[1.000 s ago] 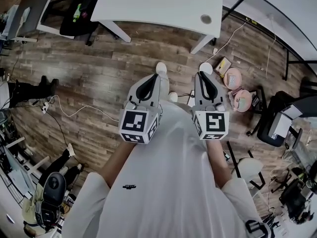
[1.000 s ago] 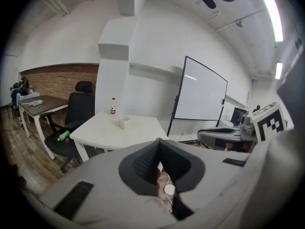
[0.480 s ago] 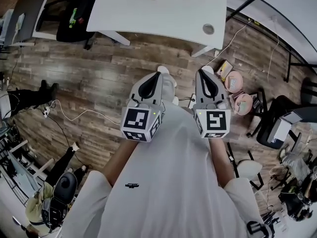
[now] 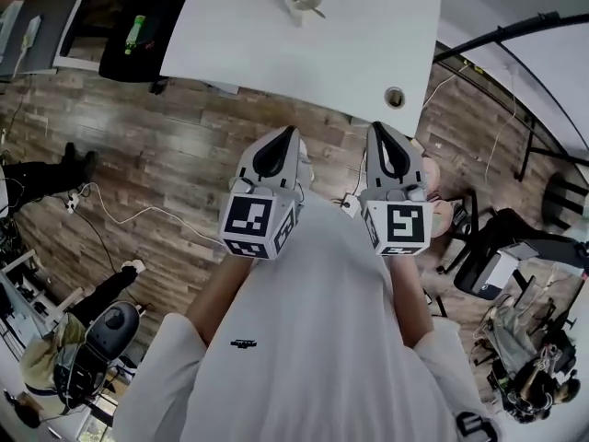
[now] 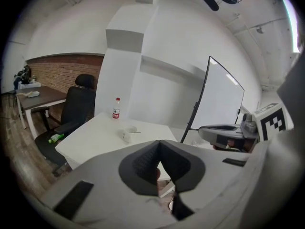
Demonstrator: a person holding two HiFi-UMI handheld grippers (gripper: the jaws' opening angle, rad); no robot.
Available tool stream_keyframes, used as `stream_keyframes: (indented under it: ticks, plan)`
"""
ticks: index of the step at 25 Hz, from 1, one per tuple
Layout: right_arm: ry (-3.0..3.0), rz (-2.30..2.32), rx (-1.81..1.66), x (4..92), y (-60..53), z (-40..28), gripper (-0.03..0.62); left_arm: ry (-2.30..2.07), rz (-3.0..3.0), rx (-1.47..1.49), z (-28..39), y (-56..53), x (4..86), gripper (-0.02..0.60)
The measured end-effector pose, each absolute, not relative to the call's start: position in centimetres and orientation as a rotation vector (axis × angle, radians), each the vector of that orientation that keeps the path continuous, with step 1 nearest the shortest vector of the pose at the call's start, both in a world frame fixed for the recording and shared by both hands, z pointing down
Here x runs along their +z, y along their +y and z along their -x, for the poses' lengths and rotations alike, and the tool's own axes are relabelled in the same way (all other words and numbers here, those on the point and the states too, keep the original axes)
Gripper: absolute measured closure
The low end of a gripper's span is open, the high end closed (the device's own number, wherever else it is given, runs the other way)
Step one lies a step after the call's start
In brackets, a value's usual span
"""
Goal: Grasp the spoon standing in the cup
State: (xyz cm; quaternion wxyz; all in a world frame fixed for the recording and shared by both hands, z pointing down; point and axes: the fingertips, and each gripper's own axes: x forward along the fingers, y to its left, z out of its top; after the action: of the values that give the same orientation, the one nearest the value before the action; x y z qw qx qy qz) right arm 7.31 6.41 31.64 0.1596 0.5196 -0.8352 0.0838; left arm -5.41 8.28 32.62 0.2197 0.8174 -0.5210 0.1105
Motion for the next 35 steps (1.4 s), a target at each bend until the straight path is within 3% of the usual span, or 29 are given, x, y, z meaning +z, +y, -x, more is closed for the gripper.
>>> stream_keyframes:
  ticks: [10,31,35]
  plan:
    - [-2.392,-1.432,0.186,30.8,-0.3,-4.7,0.589,-1.45,-2.242,0.304,7.9,1.8,32.9,0.586]
    - [-2.45,-1.301,0.231,32.2,-8.9,-4.1,0.589,-1.51,-2.157,0.373,6.2,-7.5,35.2,0.587]
    - [-2.469,-1.263,0.241,32.6,-10.4,-4.1,0.589,-1.554,-2.113,0.394,5.6,-9.5,36.5,0.547]
